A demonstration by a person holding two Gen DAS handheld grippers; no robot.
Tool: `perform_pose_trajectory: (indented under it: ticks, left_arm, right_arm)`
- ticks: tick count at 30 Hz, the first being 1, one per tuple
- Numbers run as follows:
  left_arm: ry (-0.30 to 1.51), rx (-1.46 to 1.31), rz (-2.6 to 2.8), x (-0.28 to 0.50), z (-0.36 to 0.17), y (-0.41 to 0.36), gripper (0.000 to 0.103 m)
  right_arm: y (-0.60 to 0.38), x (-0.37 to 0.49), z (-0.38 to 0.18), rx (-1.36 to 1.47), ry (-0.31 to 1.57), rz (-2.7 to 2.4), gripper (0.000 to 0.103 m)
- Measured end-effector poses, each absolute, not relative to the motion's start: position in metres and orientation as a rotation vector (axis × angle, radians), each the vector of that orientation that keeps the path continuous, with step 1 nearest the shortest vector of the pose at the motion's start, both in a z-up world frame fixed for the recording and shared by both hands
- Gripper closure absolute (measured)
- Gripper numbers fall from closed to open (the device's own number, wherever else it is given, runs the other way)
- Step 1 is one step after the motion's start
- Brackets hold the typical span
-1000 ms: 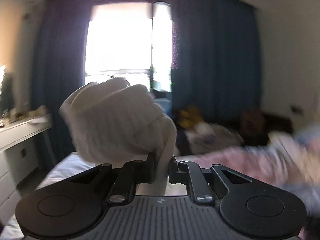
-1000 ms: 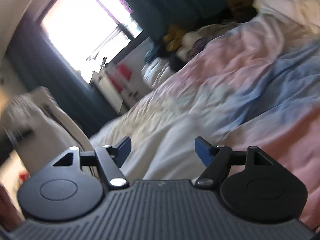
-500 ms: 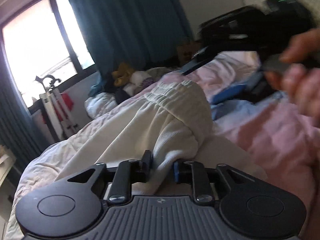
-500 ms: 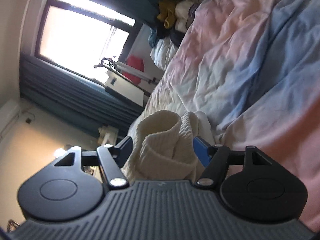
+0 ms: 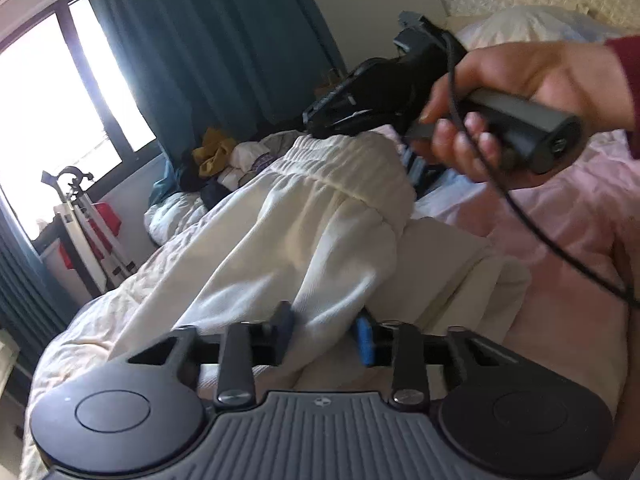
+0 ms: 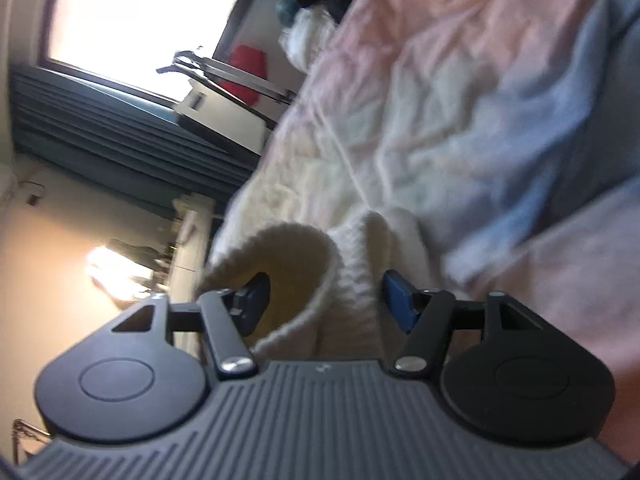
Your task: Fold clothes
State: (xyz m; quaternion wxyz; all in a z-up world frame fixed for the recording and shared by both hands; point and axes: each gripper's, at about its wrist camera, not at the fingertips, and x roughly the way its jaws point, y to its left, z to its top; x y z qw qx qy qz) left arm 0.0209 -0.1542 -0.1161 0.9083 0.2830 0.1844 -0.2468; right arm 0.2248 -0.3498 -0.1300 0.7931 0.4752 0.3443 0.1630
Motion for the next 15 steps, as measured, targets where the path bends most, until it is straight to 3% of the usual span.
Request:
perform_pose_trajectory:
  ticks: [1,2,11,15]
  left_arm:
    - [0.38,0.568,-0.523,0.022,-0.116,-0.153,0.091]
    - [0.375,0.556,-0.532,0.022,-0.116,-0.151,0.093]
    - [0.357,0.43,-0.656,0.012,-0.098,-0.136,0.098]
    - [0.439,0.441,-0.688,0.021,-0.116,-0.141,0.097]
  right_arm:
    - [-0.35,0.225,-0.127,1.018,0.718,0.347,0.059]
    - [-0.35,0.223,-0.124,1.01,0.692,0.337,0.081]
    - [-0.35,0.197,-0.079,0.843,0.496,0.299,0.088]
    - [-0.366,0.212,-0.124,0.881,0.677,0.147,0.087]
